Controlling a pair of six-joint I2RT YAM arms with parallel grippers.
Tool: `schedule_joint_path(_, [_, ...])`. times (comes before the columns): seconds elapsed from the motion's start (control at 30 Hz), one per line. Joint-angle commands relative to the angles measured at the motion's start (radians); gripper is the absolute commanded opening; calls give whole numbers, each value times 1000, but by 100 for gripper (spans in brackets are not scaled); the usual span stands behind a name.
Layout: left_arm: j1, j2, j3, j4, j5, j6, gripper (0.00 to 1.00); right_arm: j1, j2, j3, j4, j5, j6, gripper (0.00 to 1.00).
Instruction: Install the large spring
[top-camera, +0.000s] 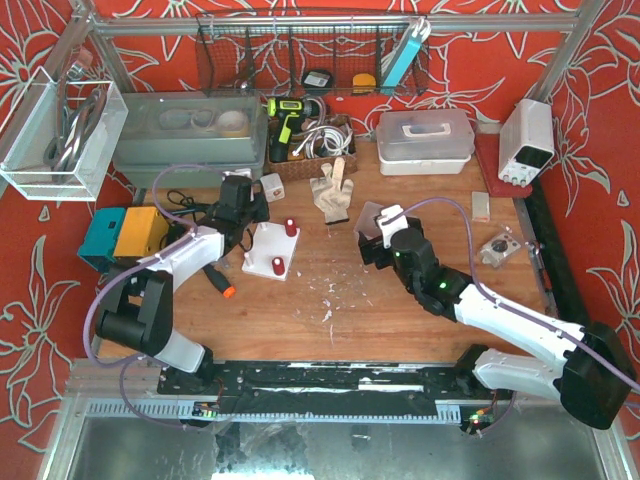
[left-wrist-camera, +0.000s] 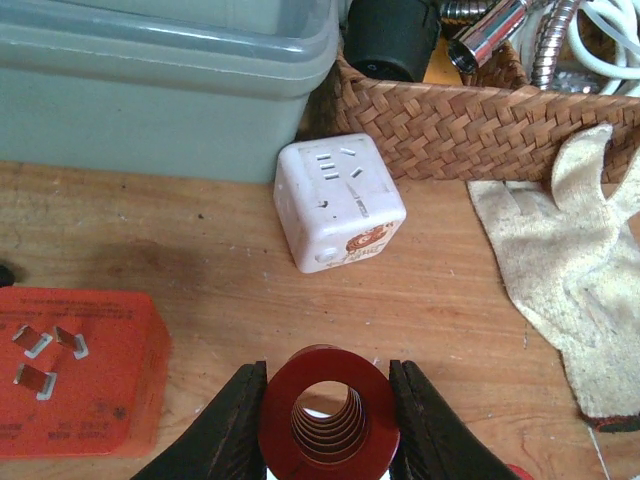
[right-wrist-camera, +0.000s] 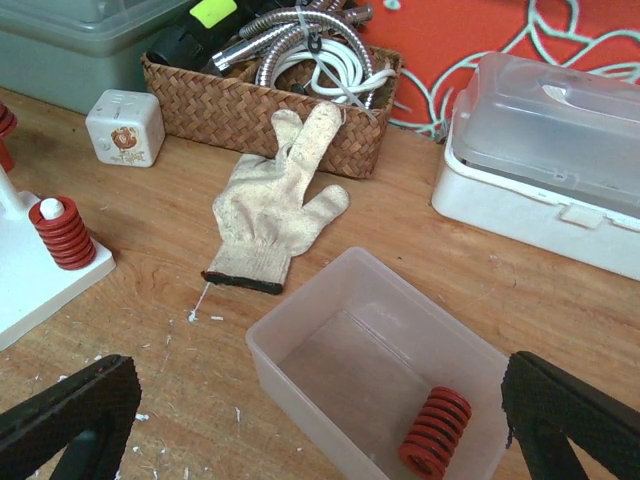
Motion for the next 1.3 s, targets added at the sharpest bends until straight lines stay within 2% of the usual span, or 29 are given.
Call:
schedule_joint_path(0.0, [4,-16,8,8,-29,14,0,-8,-2,-6,14,-13,19,99])
schedule_joint_path(0.2, [2,-10,23,-52,-2,15,0,-12,14,3,7,-19,21,99])
schedule_joint_path(0.7, [3,50,33,-67,33,14,0,-23,29,7,2,-34,23,99])
schedule_joint_path(1.27, [2,-11,49,-116,7,17,0,-29,37,12,-4,-49,26,99])
